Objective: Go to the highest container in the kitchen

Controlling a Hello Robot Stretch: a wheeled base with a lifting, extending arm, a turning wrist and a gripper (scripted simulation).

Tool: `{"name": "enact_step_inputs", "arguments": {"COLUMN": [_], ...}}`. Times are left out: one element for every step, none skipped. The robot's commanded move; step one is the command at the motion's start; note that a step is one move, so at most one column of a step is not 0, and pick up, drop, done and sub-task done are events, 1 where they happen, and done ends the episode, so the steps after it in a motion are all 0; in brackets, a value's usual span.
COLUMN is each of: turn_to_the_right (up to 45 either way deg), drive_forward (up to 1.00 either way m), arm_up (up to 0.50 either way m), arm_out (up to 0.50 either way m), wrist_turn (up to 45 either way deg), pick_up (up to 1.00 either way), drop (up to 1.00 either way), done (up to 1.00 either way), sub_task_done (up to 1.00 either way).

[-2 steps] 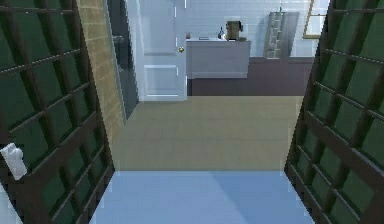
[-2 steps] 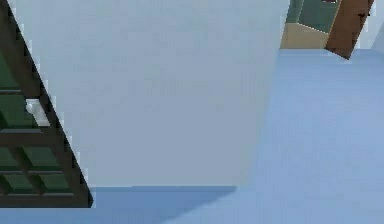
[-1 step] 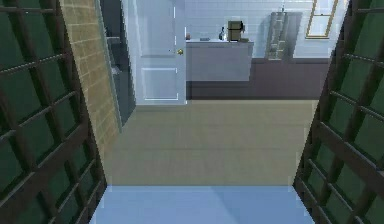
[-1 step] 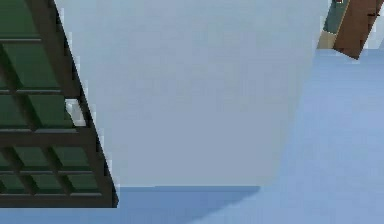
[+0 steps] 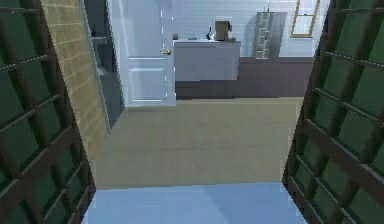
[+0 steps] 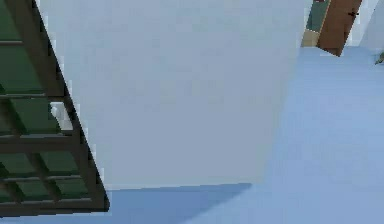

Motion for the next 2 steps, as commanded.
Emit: {"name": "enact_step_inputs", "arguments": {"turn_to_the_right": [0.0,6.0], "drive_forward": [1.0,0.0], "arm_up": [0.0,0.0], "arm_out": [0.0,0.0], "wrist_turn": [0.0,0.0], "pick_up": [0.0,0.0], "drop": [0.0,0.0], "done": [0.0,0.0], "sub_task_done": [0.0,0.0]}}
